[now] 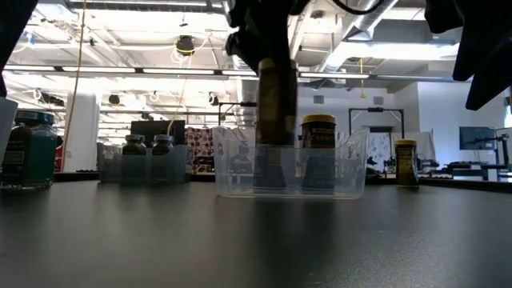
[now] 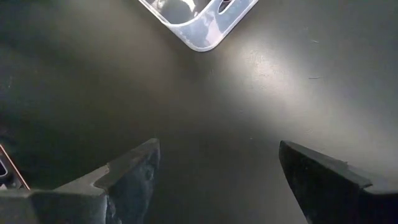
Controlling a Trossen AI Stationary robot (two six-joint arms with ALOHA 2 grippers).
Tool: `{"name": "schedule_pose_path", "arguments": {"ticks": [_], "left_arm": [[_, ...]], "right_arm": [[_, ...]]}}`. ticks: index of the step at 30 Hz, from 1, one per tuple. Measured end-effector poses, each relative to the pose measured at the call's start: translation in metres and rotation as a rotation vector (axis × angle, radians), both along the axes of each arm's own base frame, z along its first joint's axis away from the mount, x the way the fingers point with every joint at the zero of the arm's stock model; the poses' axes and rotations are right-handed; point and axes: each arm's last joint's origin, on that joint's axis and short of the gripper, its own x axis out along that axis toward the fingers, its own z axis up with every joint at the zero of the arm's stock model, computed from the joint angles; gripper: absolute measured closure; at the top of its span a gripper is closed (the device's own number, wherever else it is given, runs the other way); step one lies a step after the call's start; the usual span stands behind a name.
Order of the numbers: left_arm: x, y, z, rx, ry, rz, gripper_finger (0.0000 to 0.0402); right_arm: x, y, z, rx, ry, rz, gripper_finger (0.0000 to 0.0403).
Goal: Sort spices by type
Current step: Put the yellow seasoning bottle into the transparent bin
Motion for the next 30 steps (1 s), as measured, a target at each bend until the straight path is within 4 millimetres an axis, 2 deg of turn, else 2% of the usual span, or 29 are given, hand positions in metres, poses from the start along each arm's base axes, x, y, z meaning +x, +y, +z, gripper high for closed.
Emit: {"name": "schedule_pose_path", "arguments": {"ticks": [11, 18, 30], "left_arm": [[0.003, 0.015, -0.024, -0.037, 0.02, 0.004, 0.0166], [0.004, 0.016, -0.042, -0.064, 0.021, 0.008, 0.0166], [0.006, 0.022, -0.046, -0.095, 0.002, 0.031, 0.0166]], "right_arm": [[0.0, 0.0, 0.0, -0.002, 0.002, 0.0, 0.0046], [0.0, 0.0, 0.0, -0.003, 0.004, 0.0, 0.0046], [0.0, -0.001, 0.0, -0.005, 0.006, 0.0, 0.0046]]}}
